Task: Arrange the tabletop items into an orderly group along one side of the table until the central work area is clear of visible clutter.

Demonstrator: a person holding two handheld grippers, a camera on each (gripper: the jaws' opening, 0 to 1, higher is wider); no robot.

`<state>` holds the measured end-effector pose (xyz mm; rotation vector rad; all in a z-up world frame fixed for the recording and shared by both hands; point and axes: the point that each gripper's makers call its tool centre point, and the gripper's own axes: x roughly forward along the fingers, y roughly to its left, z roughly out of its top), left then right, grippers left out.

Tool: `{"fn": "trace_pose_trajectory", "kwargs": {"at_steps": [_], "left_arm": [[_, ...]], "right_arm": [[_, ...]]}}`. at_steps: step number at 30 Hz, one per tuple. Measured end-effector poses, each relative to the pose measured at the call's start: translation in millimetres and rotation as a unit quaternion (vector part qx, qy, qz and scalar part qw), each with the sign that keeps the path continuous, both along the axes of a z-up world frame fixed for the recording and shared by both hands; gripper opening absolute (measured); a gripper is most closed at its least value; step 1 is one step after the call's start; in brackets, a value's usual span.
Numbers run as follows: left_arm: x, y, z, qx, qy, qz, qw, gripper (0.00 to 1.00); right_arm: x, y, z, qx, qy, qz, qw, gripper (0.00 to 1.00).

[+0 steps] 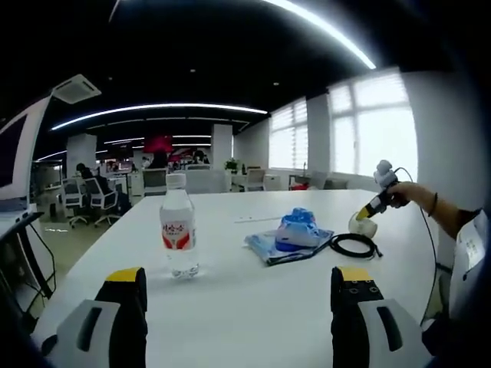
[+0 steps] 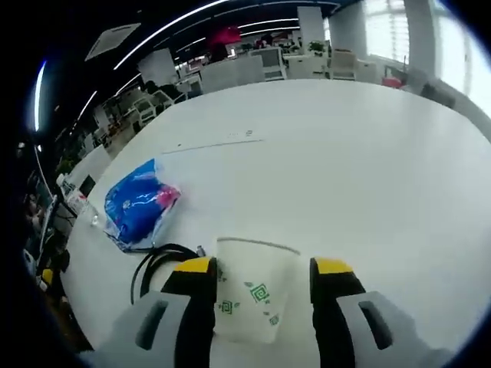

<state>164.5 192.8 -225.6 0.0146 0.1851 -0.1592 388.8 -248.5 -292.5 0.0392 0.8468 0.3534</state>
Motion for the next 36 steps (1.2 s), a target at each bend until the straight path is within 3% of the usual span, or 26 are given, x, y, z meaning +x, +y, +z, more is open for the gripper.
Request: {"fn": "trace_pose_trajectory", "kwargs": {"at_steps": [14,17,18,23,26,32,36], "left_arm": [[0.2,0,-3.6,-0.007,0.003,-0.001,1.0,1.0],[0.3,0,-4.2,-0.007,0.003,0.0,1.0,1.0],[0.2,1,-4.2,-0.008,0.003,0.0,1.0,1.0],[0.0,2,-4.4,-0.009,0.002,0.001,1.0,1.0],[-0.4,3,-5.1,-0.01,0.003,0.004,0.9999,1.0],[-1.8,4,-6.5,-0.011,0.004,0.005,0.9999,1.0],[-3.6,6,-6.3,-0.01,0.004,0.005,0.9999,1.0]], "right_arm": [[-1,-4,-5.9,-0.011,0.01,0.008,0.9999,0.39],[-5,-3,-8.1,-0.014,0.009,0.014,0.9998,0.4],[-7,-2,-8.1,-0.017,0.01,0.034,0.9992,0.39],[-7,-6,-2.3,-0.007,0.004,0.016,0.9998,0.39],[-6,-4,6.7,0.007,-0.014,0.01,0.9998,0.38],[-20,22,26.0,0.036,-0.049,0.039,0.9974,0.38],[-31,64,49.6,0.066,-0.086,0.095,0.9895,0.37]]}}
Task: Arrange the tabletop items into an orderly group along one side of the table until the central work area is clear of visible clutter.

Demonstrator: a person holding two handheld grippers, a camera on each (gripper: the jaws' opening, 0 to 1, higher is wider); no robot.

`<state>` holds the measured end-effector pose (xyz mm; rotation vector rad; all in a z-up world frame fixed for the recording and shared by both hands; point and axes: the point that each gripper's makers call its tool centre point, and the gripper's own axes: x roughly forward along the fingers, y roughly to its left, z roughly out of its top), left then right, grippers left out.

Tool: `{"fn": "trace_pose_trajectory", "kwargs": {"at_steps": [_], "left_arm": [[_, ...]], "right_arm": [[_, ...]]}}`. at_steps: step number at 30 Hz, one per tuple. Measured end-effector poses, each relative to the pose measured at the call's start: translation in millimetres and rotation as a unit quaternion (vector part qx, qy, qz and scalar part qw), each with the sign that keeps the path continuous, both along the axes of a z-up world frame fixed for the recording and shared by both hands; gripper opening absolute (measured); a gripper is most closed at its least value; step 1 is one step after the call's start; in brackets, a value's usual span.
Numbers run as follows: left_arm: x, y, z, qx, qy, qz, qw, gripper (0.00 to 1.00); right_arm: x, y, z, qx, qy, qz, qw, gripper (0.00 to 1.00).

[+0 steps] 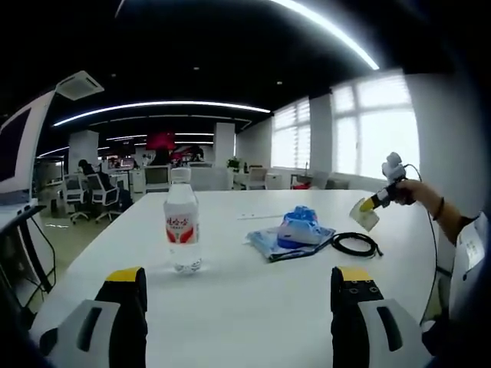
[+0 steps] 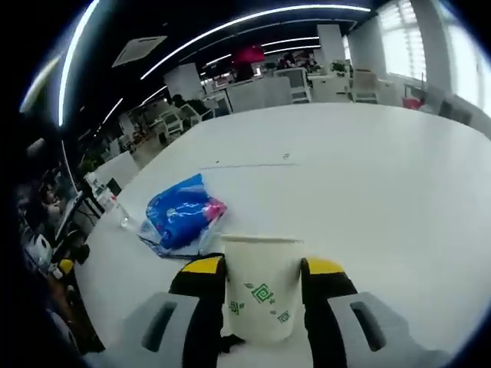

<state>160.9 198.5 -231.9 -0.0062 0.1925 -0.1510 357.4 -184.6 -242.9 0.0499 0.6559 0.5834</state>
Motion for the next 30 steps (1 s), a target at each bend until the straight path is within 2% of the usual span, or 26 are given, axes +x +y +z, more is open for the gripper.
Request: {"fn": "trace_pose_trajectory", "kwargs": {"at_steps": [5,8,12,15,18,26,30], "left_arm": [[-2.3,1,1.3,-0.001,-0.003,0.0,1.0,1.0],[-3.2,1,1.8,-0.003,-0.005,-0.002,1.0,1.0],[-4.6,-1,0.0,-0.001,-0.001,-0.007,1.0,1.0],[-5.5,-1,0.6,-0.006,-0.004,-0.012,0.9999,1.0],[-6.8,0,1.5,-0.009,-0.007,-0.012,0.9999,1.0],[-9.1,3,-0.3,-0.006,-0.006,-0.011,0.9999,1.0],[-10.8,5,-0.7,-0.002,-0.006,-0.01,0.9999,1.0]], "right_arm": [[-27,65,34.2,0.056,-0.031,0.082,0.9945,0.37],[-43,110,56.7,0.107,-0.053,0.129,0.9845,0.37],[-60,156,66.9,0.148,-0.055,0.173,0.9721,0.37],[-68,190,67.3,0.146,-0.074,0.208,0.9643,0.38],[-72,214,64.1,0.136,-0.089,0.225,0.9609,0.38],[-85,265,59.9,0.153,-0.091,0.261,0.9488,0.38],[-72,268,56.2,0.152,-0.106,0.268,0.9455,0.37]]}}
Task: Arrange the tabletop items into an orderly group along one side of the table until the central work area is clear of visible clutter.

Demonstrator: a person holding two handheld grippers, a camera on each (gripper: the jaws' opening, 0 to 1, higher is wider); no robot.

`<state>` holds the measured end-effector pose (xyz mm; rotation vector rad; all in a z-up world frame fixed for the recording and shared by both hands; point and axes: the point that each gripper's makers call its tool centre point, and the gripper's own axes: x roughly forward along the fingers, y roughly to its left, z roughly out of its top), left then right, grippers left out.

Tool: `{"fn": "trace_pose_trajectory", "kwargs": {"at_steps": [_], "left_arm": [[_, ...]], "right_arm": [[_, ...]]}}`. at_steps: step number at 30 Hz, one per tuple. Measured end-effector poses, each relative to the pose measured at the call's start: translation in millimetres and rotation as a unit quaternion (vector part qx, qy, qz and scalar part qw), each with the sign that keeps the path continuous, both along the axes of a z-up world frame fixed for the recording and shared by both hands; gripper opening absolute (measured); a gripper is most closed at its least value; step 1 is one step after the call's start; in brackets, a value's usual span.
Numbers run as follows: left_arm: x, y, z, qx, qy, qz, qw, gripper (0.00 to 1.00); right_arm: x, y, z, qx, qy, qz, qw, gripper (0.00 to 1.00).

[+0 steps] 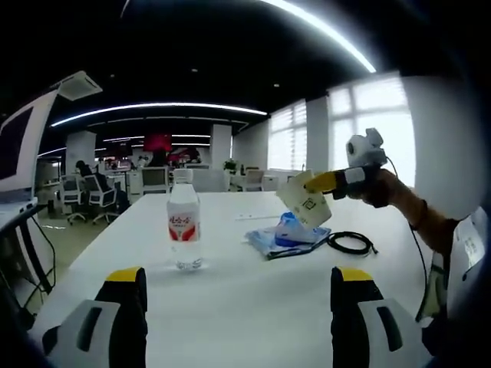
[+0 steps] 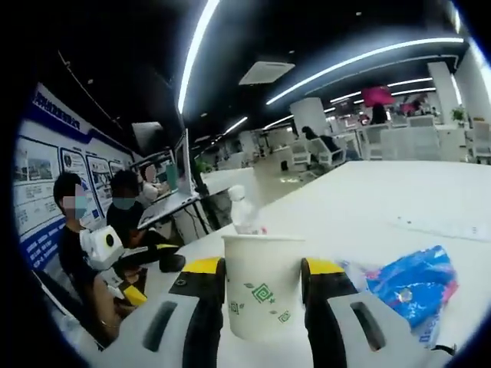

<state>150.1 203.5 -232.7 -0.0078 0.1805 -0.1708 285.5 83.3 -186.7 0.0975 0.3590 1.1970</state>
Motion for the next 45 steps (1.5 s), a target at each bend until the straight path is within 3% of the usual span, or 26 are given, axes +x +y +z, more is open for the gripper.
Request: {"fn": "trace_pose_trajectory", "kwargs": {"at_steps": [6,13,20,26,28,45], "left_arm": [[-2.8,3,0.7,-0.002,-0.005,0.007,1.0,0.99],[-5.4,6,-0.9,0.002,0.0,0.005,1.0,0.99],[-5.1,6,0.8,0.008,-0.003,0.001,1.0,0.99],[-6.4,7,-3.4,0.007,0.0,-0.003,1.0,0.98],[-7.0,8,-2.9,0.008,-0.001,-0.001,1.0,0.98],[-16.1,18,-1.8,0.014,0.0,0.013,0.9998,0.98]], "right_arm": [[15,23,-9.0,0.023,-0.012,-0.008,0.9996,0.37],[32,44,-25.8,0.04,0.01,-0.037,0.9984,0.36],[43,65,-39.6,0.044,0.002,-0.067,0.9968,0.36],[50,85,-49.7,0.052,-0.016,-0.089,0.9945,0.36],[49,91,-53.5,0.042,-0.039,-0.09,0.9942,0.36],[62,110,-68.0,0.069,-0.038,-0.123,0.9893,0.36]]}}
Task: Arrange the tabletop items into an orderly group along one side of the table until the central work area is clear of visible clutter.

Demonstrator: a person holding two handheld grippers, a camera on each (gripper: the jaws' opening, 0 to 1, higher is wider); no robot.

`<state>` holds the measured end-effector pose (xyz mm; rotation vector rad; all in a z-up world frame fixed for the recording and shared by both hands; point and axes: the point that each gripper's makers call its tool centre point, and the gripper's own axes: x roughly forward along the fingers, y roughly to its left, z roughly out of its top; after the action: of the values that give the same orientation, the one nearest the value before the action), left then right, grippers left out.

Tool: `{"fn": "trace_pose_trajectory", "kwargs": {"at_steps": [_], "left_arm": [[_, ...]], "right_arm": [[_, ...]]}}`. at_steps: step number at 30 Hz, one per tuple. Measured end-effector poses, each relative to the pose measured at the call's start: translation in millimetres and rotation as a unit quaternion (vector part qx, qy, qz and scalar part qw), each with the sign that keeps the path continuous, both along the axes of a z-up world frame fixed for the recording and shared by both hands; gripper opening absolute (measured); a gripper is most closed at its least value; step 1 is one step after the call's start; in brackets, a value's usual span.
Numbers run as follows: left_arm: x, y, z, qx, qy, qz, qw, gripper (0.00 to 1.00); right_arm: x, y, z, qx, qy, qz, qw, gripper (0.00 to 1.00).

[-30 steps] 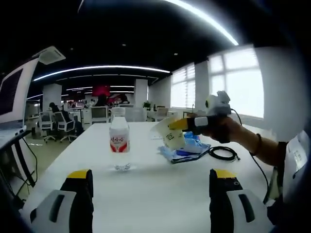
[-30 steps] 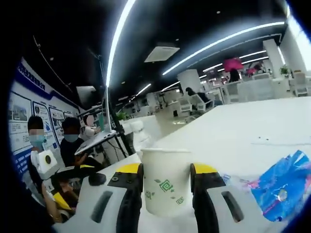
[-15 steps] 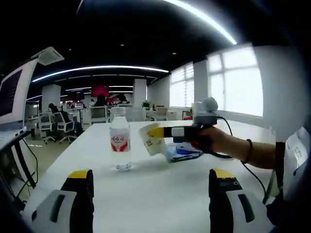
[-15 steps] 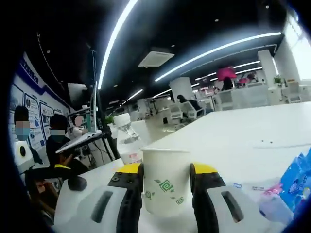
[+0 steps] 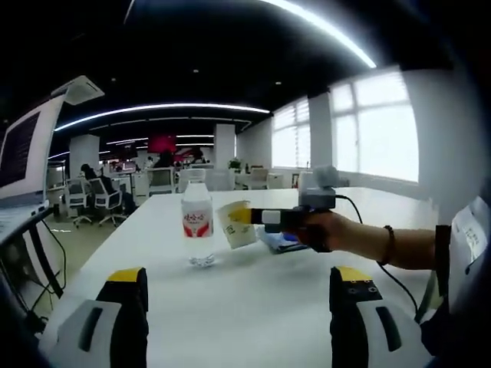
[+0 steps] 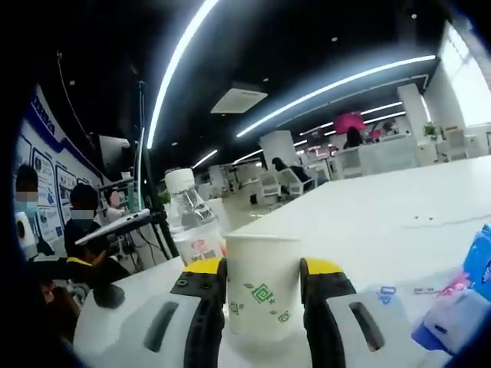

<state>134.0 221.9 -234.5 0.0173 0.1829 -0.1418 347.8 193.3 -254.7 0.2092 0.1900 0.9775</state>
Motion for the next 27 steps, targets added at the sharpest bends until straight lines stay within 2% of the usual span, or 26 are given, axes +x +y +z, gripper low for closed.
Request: {"fn": "trace_pose_trajectory", "kwargs": {"at_steps": [3,5,13,14,16,27], "left_arm": [[0.0,0,-0.8,-0.002,0.002,-0.001,1.0,0.98],[-0.1,-1,-1.6,-0.001,0.003,-0.002,1.0,0.98],[-1.8,2,-2.3,0.003,0.005,0.002,1.0,0.98],[-1.7,2,-2.7,0.003,0.005,0.001,1.0,0.98],[-1.6,1,-2.8,0.001,0.005,0.0,1.0,0.98],[1.7,-1,-0.8,0.001,0.004,-0.003,1.0,0.98]], "right_arm": [[-2,2,1.0,0.001,-0.007,0.004,1.0,0.36],[1,2,3.0,-0.007,-0.031,-0.001,0.9995,0.36],[-5,1,-13.4,-0.028,-0.029,0.01,0.9991,0.36],[-5,0,-10.6,-0.015,-0.031,0.008,0.9994,0.36],[-8,-1,-10.0,-0.017,-0.035,0.01,0.9992,0.36],[-19,-10,-11.6,-0.049,-0.041,0.023,0.9977,0.37]]}}
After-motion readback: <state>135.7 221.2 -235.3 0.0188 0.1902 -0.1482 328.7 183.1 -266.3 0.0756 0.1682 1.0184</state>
